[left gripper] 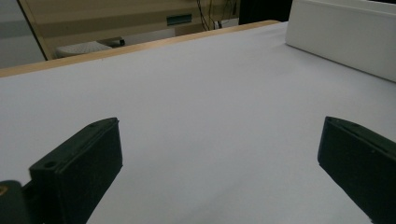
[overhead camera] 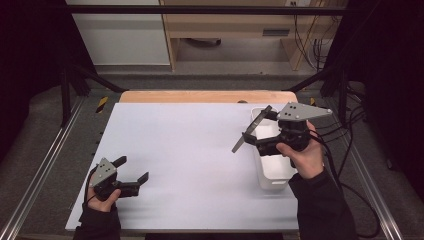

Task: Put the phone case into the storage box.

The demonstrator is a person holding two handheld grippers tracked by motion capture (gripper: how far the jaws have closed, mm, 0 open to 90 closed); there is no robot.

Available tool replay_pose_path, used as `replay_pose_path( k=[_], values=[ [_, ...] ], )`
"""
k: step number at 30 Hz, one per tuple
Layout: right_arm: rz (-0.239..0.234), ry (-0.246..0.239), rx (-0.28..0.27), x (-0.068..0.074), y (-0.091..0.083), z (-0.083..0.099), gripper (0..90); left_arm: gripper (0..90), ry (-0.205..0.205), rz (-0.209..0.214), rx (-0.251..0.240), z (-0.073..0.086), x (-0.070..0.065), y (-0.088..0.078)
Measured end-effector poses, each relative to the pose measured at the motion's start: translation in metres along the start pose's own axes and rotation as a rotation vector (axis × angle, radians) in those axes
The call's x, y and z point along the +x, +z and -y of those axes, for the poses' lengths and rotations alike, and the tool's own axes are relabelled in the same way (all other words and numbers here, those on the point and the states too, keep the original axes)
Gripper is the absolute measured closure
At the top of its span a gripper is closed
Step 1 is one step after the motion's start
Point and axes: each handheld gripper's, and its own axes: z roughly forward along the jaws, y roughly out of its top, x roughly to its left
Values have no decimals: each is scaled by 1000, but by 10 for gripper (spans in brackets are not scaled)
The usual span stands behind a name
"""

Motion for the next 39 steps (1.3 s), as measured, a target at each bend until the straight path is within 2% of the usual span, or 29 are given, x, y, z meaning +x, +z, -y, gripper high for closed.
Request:
replay_pose_path(
  k=[18,39],
  values=[
    [145,57,13,-30,-2,-19,117,0,10,2,13,2,1,1],
    [314,118,36,-66,17,-16,116,0,20,10,22,3,0,4]
  ],
)
